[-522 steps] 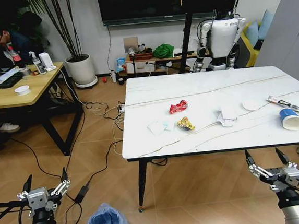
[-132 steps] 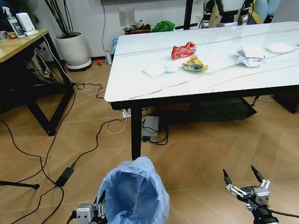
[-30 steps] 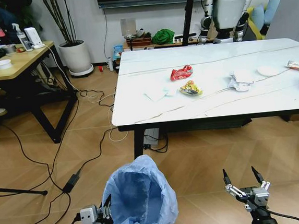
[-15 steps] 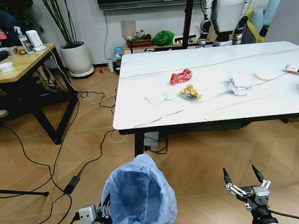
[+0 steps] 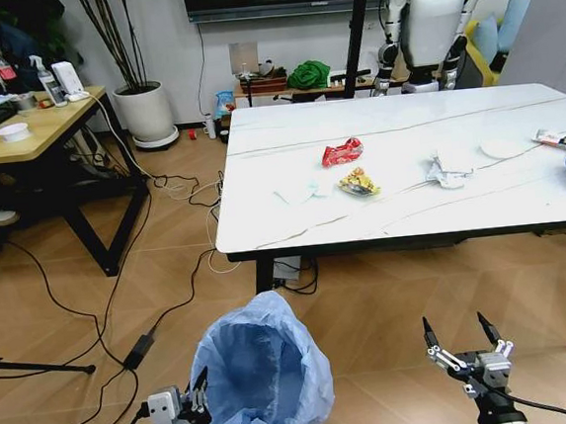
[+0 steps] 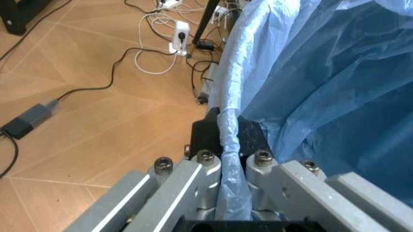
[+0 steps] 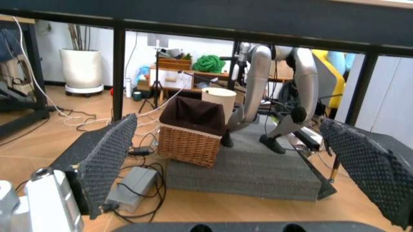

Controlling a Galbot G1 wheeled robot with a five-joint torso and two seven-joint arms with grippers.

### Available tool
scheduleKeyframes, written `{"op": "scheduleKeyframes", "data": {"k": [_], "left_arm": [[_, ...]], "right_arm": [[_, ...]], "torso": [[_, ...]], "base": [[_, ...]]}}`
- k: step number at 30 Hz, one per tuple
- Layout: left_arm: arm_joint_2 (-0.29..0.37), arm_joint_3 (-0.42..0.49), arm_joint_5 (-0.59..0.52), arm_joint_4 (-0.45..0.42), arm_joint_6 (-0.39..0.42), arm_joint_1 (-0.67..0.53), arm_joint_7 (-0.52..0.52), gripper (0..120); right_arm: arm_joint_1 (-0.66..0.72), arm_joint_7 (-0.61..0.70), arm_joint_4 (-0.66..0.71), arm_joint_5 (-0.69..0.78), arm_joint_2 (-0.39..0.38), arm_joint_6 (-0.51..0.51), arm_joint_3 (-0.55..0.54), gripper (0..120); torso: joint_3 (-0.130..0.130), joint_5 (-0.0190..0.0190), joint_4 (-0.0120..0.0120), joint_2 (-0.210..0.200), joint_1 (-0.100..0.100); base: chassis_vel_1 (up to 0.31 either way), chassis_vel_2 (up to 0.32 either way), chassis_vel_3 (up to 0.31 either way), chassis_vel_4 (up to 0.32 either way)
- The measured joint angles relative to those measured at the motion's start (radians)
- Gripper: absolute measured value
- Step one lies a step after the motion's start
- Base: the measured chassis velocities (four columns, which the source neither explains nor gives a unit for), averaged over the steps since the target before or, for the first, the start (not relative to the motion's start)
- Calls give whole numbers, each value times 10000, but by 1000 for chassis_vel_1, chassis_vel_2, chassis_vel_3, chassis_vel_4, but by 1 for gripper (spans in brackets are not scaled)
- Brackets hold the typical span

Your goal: Pick up the trash bin and place the trash from the table into it.

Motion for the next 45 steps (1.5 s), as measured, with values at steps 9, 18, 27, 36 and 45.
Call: {"op": "scheduleKeyframes", "data": {"k": [9, 18, 27, 36, 45], "left_arm": [[-101, 45, -9, -58, 4, 132, -7, 0], [-179, 92, 10, -100, 4, 212, -17, 0], [-202, 110, 11, -111, 3, 213, -21, 0], [-191, 130, 2, -111, 3, 183, -22, 0], [-157, 131, -17, -110, -1, 186, -22, 0]], "right_arm": [[-16, 2, 15, 16, 0, 19, -5, 100], [-26, 2, 30, 48, -50, 47, -11, 100], [-50, 3, 59, 57, -56, 64, -11, 100], [-68, 4, 99, 63, -58, 73, 3, 100], [-71, 4, 108, 62, -9, 74, 1, 100]], "torso": [[243, 0, 0, 422, 180], [485, 0, 0, 852, 367], [705, 0, 0, 1232, 527], [919, 0, 0, 1609, 692], [1164, 0, 0, 2053, 890]], "base": [[0, 0, 0, 0], [0, 0, 0, 0], [0, 0, 0, 0], [0, 0, 0, 0], [0, 0, 0, 0]]}}
